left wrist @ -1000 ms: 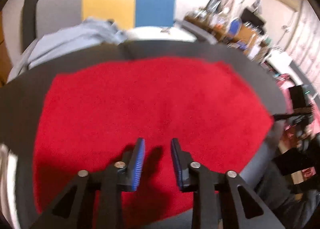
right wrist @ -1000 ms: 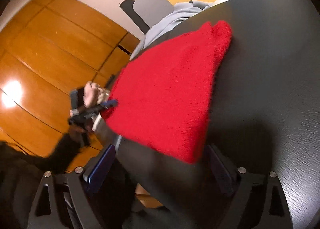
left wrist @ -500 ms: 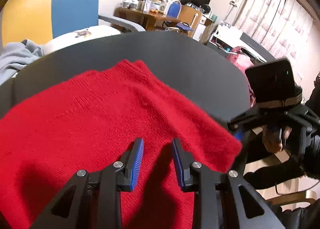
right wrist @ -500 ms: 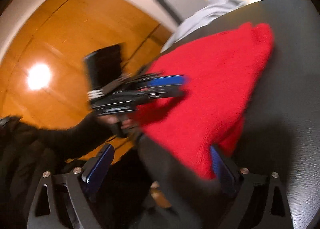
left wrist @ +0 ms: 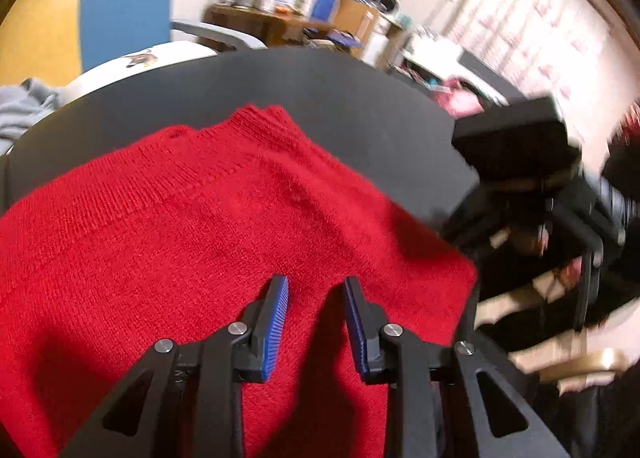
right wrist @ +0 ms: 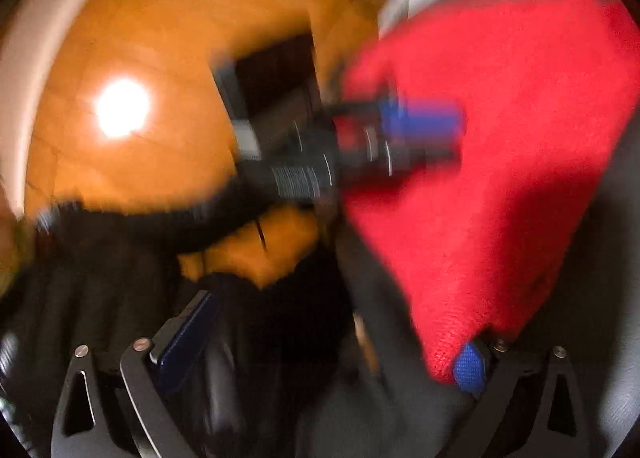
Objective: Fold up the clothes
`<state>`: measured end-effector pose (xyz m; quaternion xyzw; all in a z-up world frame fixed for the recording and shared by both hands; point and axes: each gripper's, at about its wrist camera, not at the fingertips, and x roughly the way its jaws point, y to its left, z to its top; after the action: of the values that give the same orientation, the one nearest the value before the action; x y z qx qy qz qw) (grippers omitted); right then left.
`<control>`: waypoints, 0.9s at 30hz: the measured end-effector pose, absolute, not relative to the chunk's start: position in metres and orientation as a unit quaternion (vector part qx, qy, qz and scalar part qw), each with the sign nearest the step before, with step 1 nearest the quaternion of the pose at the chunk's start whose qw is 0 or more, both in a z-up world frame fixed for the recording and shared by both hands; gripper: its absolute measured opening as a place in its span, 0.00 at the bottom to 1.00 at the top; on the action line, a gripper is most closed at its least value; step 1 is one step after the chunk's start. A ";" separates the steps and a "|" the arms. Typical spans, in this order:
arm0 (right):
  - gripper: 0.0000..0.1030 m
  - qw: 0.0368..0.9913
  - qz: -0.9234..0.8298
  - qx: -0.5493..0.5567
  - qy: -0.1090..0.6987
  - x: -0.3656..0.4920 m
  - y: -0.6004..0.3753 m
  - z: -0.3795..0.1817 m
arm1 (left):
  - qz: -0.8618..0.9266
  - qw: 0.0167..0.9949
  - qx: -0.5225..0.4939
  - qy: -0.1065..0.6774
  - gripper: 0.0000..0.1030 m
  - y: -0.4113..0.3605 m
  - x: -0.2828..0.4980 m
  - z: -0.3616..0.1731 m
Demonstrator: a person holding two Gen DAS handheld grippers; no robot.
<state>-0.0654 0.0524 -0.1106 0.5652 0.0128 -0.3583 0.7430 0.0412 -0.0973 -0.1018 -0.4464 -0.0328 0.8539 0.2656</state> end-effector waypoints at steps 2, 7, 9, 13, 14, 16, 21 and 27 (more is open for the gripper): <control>0.98 0.737 -0.344 0.577 0.071 -0.053 0.054 -0.109 | 0.857 0.261 -0.441 -0.050 0.27 -0.096 0.042 -0.105; 0.98 0.699 -0.379 0.603 0.068 -0.061 0.074 -0.107 | 0.868 0.234 -0.421 -0.119 0.27 -0.098 0.039 -0.113; 0.98 0.679 -0.414 0.605 0.035 -0.069 0.087 -0.107 | 0.876 0.223 -0.412 -0.119 0.27 -0.094 0.043 -0.113; 0.99 0.638 -0.489 0.594 0.032 -0.063 0.101 -0.094 | 0.888 0.202 -0.397 -0.112 0.27 -0.097 0.060 -0.098; 0.99 0.620 -0.517 0.589 0.051 -0.060 0.103 -0.087 | 0.891 0.196 -0.392 -0.120 0.27 -0.104 0.067 -0.094; 0.99 0.592 -0.559 0.578 0.063 -0.058 0.106 -0.071 | 0.896 0.175 -0.382 -0.143 0.28 -0.127 0.084 -0.088; 1.00 0.621 -0.605 0.498 0.023 -0.045 0.068 -0.029 | 0.908 0.075 -0.359 -0.200 0.28 -0.210 0.150 -0.073; 1.00 0.634 -0.633 0.445 -0.010 -0.026 -0.038 -0.040 | 0.913 -0.070 -0.319 -0.245 0.35 -0.331 0.273 -0.061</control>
<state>-0.0260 -0.0384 -0.0405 0.4451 -0.0096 -0.6325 0.6338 0.2734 -0.3308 -0.0609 -0.3194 -0.2448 0.9128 -0.0699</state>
